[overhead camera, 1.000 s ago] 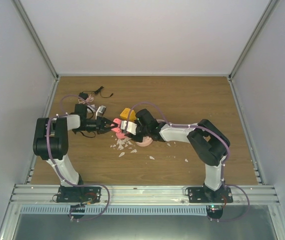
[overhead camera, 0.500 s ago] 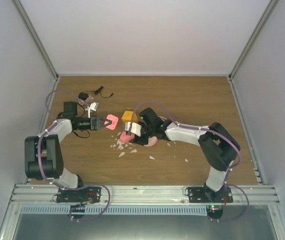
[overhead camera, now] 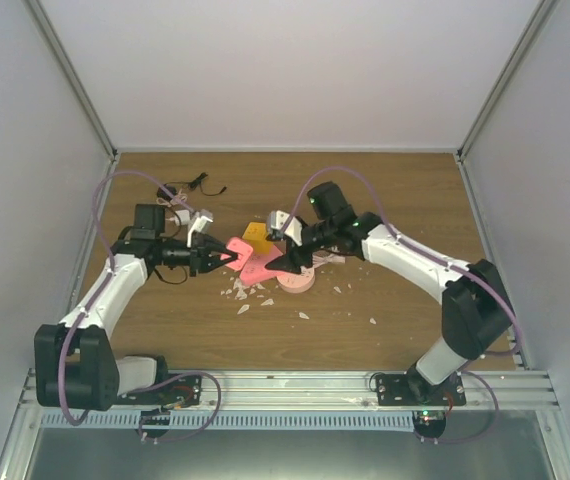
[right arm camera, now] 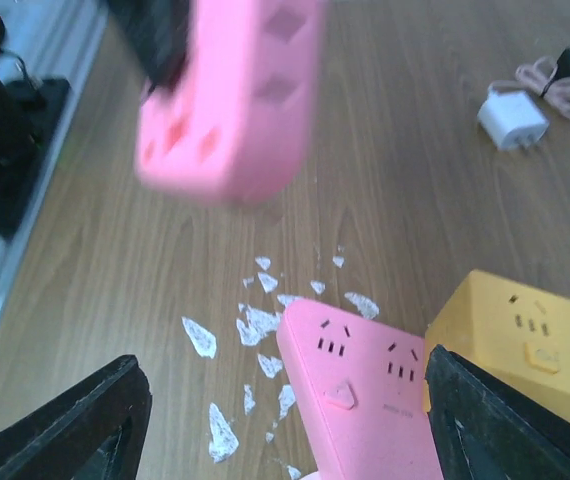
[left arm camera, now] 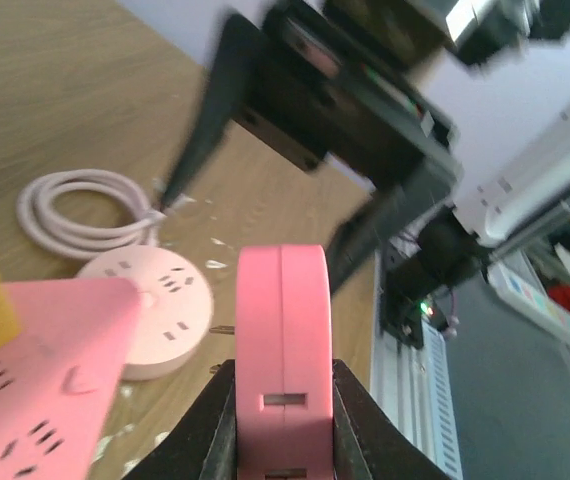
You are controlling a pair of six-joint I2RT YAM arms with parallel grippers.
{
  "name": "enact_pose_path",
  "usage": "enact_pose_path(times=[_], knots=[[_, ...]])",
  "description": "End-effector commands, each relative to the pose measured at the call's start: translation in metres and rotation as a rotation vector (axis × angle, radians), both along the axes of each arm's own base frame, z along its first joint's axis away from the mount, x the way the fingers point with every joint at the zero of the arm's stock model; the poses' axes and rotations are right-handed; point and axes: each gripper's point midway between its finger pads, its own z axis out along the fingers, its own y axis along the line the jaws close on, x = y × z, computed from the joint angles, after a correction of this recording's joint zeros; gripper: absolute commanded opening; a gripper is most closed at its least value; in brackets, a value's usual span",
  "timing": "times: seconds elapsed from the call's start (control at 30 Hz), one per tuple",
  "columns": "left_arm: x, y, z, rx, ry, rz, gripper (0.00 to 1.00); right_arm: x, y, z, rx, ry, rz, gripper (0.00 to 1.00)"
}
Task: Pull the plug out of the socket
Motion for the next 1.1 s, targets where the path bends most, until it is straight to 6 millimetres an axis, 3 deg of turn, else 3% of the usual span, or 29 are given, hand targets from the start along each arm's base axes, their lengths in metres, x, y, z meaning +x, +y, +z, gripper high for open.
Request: enact_pose_path(times=[0.0, 0.13, 0.33, 0.7, 0.83, 0.9, 0.97, 1.07], knots=[[-0.028, -0.027, 0.017, 0.029, -0.159, -0.13, 0.0, -0.02, -0.004, 0.05, 0.116, 0.075, 0.076, 0.76], [-0.043, -0.044, 0.02, 0.063, -0.225, -0.191, 0.0, -0.041, -0.004, 0.071, 0.181, 0.116, 0.155, 0.74], [-0.053, -0.058, 0.02, 0.111, -0.28, -0.221, 0.0, -0.063, -0.004, 0.074, 0.202, 0.18, 0.234, 0.67], [-0.049, -0.062, 0.019, 0.14, -0.305, -0.198, 0.0, -0.065, 0.01, 0.053, 0.147, 0.226, 0.213, 0.32], [-0.049, -0.062, 0.018, 0.139, -0.3, -0.201, 0.0, -0.063, 0.01, 0.054, 0.145, 0.227, 0.202, 0.09], [-0.048, -0.061, 0.018, 0.142, -0.297, -0.198, 0.06, -0.062, 0.009, 0.055, 0.146, 0.226, 0.195, 0.01], [-0.048, -0.061, 0.018, 0.14, -0.291, -0.2, 0.18, -0.061, 0.007, 0.06, 0.157, 0.222, 0.191, 0.01], [-0.048, -0.059, 0.018, 0.127, -0.272, -0.213, 0.26, -0.058, 0.001, 0.068, 0.173, 0.212, 0.18, 0.01]])
